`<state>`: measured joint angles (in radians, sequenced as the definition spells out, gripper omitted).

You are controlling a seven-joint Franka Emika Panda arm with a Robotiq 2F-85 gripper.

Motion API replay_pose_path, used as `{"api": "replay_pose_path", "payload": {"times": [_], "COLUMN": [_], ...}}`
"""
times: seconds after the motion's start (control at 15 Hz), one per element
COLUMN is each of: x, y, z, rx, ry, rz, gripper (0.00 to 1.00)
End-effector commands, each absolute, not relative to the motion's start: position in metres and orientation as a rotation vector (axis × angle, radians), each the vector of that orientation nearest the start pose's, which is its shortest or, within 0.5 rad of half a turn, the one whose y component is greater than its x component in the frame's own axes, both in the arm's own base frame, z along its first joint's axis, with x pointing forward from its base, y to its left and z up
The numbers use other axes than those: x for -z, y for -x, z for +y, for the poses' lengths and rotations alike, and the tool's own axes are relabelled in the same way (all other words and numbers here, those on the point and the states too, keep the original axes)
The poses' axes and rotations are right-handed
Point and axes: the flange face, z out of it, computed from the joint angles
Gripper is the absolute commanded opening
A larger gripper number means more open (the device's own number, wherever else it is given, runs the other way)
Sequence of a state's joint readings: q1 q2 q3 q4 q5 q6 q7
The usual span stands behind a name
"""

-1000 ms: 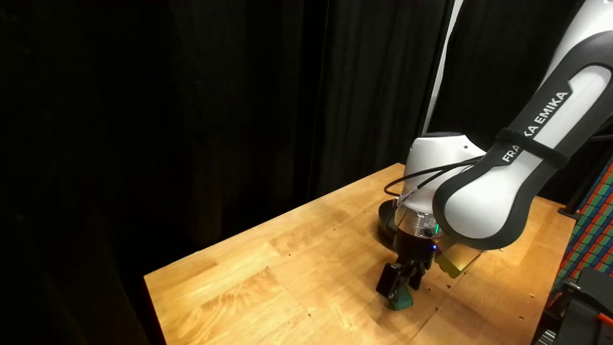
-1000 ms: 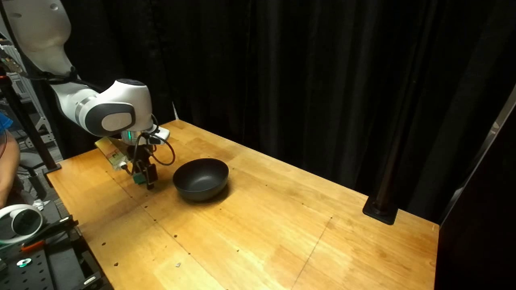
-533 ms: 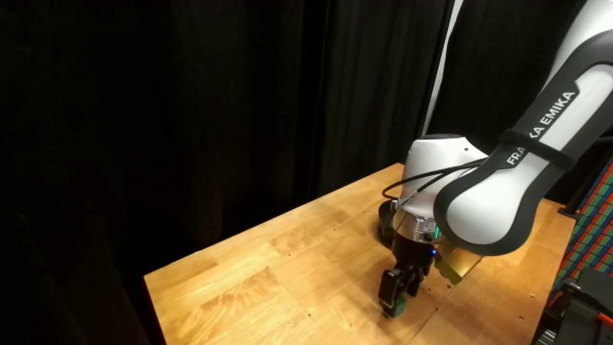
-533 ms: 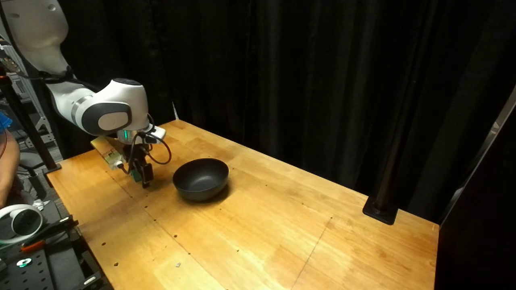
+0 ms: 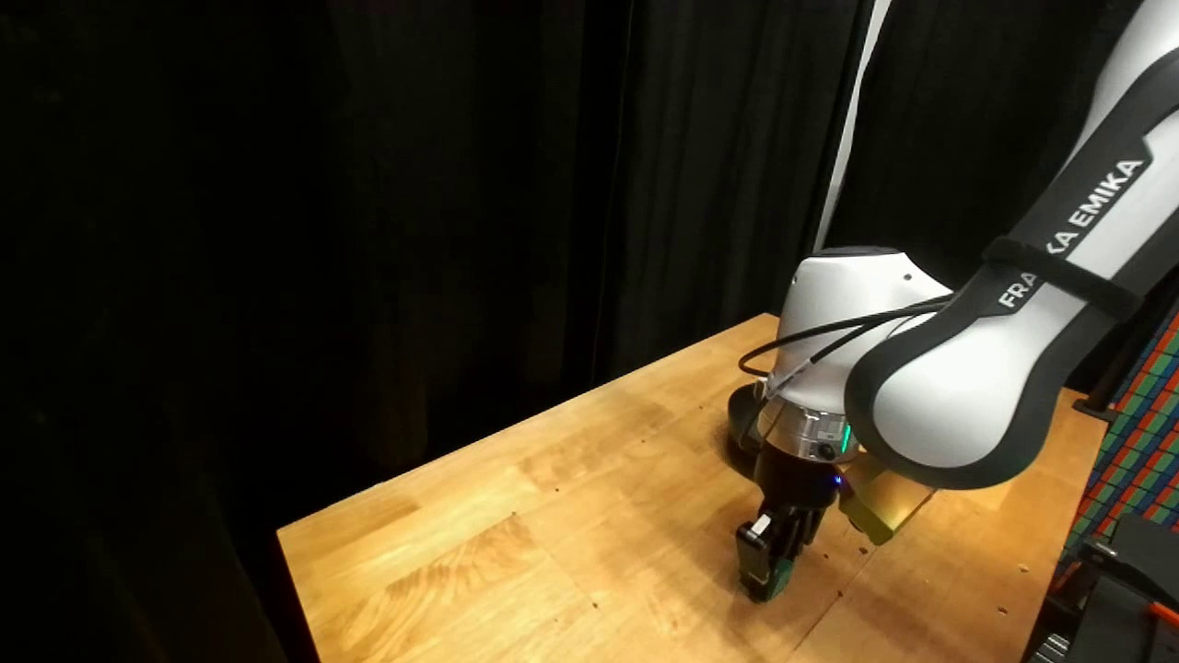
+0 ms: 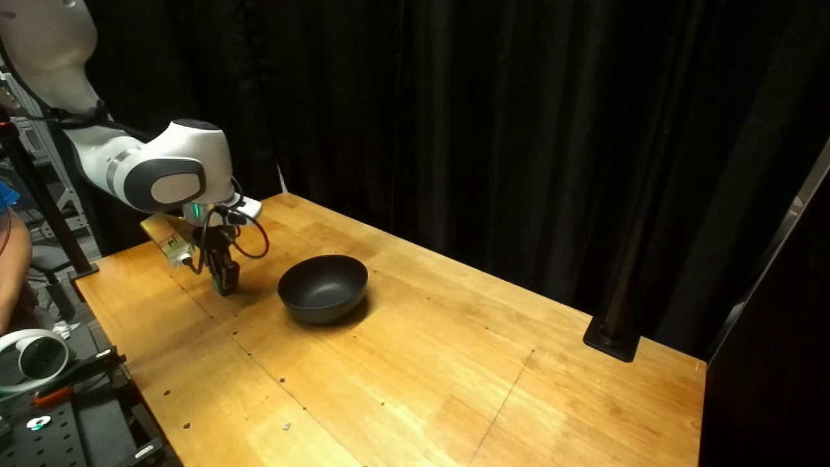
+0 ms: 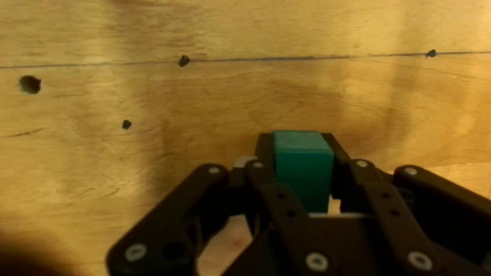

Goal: Put the green block inside the black bowl

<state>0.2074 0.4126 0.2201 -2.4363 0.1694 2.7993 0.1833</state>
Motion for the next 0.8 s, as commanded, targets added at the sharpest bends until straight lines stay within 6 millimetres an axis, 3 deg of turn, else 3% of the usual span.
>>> {"api": "replay_pose_path", "payload": {"times": [0.0,0.2,0.4,0.53,0.73], "x": [-0.191,-0.249,-0.299,-0.315,-0.315], "y": [-0.424,-0.434,-0.463,-0.479,-0.495], "z": [0.184,0.156,0.124,0.11,0.1], "rx": [-0.033,0.152,0.342,0.45,0.465], "ry": [3.066,3.177,3.287,3.353,3.389], "rz": [-0.103,-0.083,-0.023,0.021,0.083], "gripper": [0.15,0.15,0.15,0.15,0.16]}}
